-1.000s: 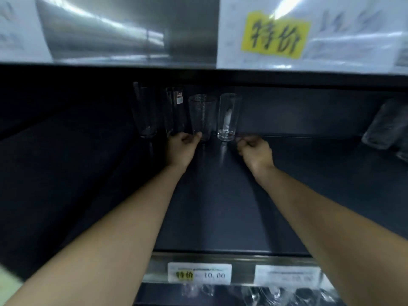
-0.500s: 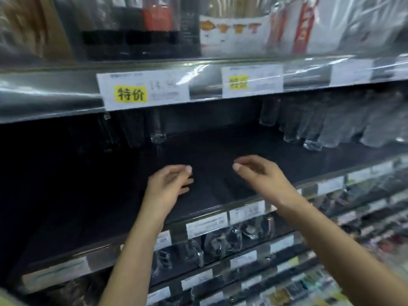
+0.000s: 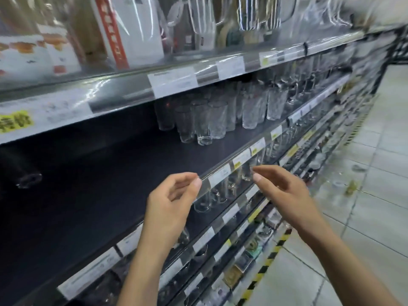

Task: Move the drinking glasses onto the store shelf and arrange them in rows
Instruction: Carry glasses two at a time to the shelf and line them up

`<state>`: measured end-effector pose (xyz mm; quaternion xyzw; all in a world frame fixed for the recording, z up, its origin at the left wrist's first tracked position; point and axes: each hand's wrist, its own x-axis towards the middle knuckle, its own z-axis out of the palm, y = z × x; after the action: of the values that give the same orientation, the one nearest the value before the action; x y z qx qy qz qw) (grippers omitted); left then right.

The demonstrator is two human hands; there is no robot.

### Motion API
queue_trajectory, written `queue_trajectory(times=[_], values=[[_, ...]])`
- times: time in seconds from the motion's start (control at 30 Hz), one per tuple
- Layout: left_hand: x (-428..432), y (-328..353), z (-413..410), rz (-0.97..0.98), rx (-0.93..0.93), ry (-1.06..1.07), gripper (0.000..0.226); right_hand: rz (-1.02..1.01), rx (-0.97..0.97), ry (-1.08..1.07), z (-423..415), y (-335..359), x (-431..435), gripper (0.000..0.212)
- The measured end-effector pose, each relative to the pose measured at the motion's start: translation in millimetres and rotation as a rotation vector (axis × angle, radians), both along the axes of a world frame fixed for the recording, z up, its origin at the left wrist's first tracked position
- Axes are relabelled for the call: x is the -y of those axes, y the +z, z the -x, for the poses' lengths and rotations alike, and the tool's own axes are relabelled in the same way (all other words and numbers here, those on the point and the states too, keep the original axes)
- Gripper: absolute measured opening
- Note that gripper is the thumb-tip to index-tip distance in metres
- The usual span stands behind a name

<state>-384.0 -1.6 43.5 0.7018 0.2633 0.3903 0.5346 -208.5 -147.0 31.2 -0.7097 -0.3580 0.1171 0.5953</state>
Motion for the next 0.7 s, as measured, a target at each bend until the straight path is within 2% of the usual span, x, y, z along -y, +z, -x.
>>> queue_trajectory(times=[0.2,0.7], values=[[25.8,-7.5,-98.8,0.033,-0.036,-0.050,0.011,-0.027,-0.036,-0.088,-93.5,-4.5,33.0,0.019],[57.1,-12.6,-340.0,0.106,-0.031,0.125,0.021,0.023,-0.085,0.009,-334.1,-7.0,43.7,0.018]])
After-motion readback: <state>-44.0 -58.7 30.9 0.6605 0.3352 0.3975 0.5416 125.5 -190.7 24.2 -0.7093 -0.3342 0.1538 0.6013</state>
